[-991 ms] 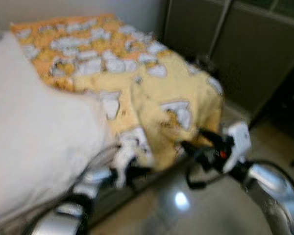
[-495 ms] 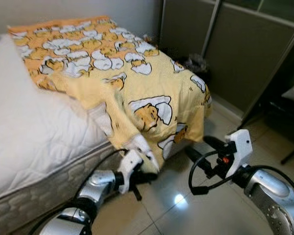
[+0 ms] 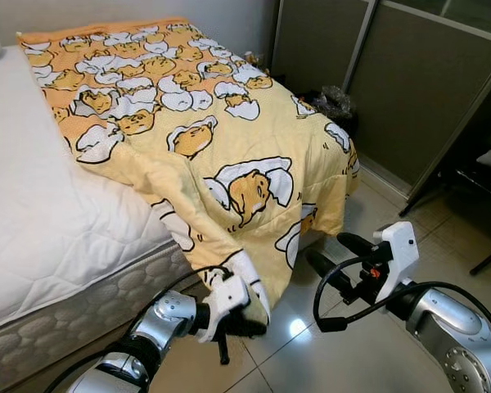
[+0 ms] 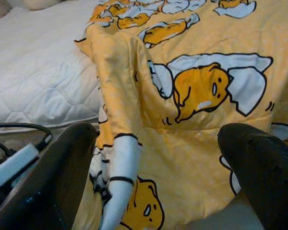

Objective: Clean up the room

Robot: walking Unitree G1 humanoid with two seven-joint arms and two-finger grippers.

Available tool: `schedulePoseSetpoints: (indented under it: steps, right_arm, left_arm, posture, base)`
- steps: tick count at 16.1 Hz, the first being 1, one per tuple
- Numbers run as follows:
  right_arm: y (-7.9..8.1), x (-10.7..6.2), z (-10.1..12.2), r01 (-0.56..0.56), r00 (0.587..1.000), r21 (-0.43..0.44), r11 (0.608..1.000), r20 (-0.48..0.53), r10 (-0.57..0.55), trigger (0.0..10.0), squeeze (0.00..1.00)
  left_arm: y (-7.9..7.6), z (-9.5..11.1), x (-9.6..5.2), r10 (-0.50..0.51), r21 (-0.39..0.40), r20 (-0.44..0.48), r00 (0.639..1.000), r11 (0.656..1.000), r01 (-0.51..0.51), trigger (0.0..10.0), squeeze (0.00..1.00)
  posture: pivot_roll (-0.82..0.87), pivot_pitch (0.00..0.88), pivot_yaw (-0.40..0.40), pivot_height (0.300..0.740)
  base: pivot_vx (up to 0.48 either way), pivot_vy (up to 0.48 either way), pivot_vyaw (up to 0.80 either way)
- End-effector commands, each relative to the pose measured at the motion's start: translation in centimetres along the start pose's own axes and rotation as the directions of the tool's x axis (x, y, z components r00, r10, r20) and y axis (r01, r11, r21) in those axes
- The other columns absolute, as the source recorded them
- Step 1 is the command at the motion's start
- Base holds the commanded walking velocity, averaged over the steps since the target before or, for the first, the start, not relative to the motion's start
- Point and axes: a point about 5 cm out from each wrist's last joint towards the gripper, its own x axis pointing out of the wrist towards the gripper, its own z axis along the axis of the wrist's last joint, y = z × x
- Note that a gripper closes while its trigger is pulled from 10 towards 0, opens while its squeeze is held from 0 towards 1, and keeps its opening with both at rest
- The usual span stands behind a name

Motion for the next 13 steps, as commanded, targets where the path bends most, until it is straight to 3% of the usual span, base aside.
schedulePoseSetpoints:
  steps: [1,5,7,8,9,10,11,12,13]
  right_arm:
    - [0.0,-0.2,0.0,0.004,1.000,-0.023,1.000,-0.004,-0.004,10.0,0.00]
    - [0.0,-0.4,-0.4,0.006,1.000,-0.019,1.000,-0.018,-0.006,10.0,0.00]
    - [0.1,-0.5,-0.6,0.004,1.000,-0.018,1.000,-0.024,-0.005,10.0,0.00]
    - [0.1,-0.5,-0.8,0.005,1.000,-0.016,1.000,-0.028,-0.005,10.0,0.00]
    - [0.1,-0.5,-0.8,0.005,1.000,-0.015,1.000,-0.028,-0.006,10.0,0.00]
    - [0.0,-0.4,-0.9,0.005,1.000,-0.015,1.000,-0.030,-0.006,10.0,0.00]
    - [0.1,-0.4,-1.0,0.002,0.999,-0.013,1.000,-0.032,-0.002,10.0,0.00]
    - [0.1,-0.3,-1.0,0.000,0.999,-0.013,1.000,-0.034,-0.001,10.0,0.00]
    - [0.3,-0.3,-1.1,-0.006,0.999,-0.014,1.000,-0.038,0.005,10.0,0.00]
  left_arm:
    - [-0.2,-0.4,0.0,-0.040,0.078,-0.101,0.994,0.996,0.048,0.0,0.00]
    - [-1.5,-4.4,-1.1,-0.051,0.228,-0.435,0.899,0.960,0.164,0.0,0.00]
    - [-2.5,-6.8,-2.4,-0.065,0.294,-0.620,0.782,0.905,0.308,0.0,0.00]
    - [-2.7,-6.7,-2.1,-0.048,0.294,-0.541,0.840,0.925,0.242,0.0,0.00]
    - [-2.7,-6.3,-1.9,-0.034,0.285,-0.485,0.874,0.939,0.195,0.0,0.00]
    - [-2.0,-4.7,-0.8,0.063,0.231,-0.292,0.954,0.973,0.006,0.0,0.00]
    - [-0.4,-2.6,-0.6,0.203,0.044,-0.066,0.977,0.979,-0.200,0.0,0.00]
    - [0.4,-1.8,-0.9,0.260,-0.051,0.024,0.965,0.965,-0.259,0.0,0.00]
    - [2.7,1.0,-2.1,0.354,-0.274,0.249,0.901,0.918,-0.285,0.0,0.00]
  posture:
    - [-0.22,0.000,-0.014,0.740]
    - [-0.22,0.000,-0.014,0.740]
    - [-0.21,0.000,-0.014,0.740]
    - [-0.21,0.000,-0.013,0.740]
    - [-0.21,0.000,-0.013,0.740]
    - [-0.20,0.000,-0.013,0.740]
    - [-0.20,0.000,-0.016,0.740]
    - [-0.20,0.000,-0.016,0.740]
    - [-0.20,0.000,-0.018,0.740]
  base:
    - [0.000,0.000,0.00]
    - [0.000,0.000,0.00]
    - [0.000,0.000,0.00]
    - [0.000,0.000,0.00]
    - [0.000,0.000,0.00]
    - [0.000,0.000,0.00]
    - [0.000,0.000,0.00]
    - [0.000,0.000,0.00]
    - [0.000,0.000,0.00]
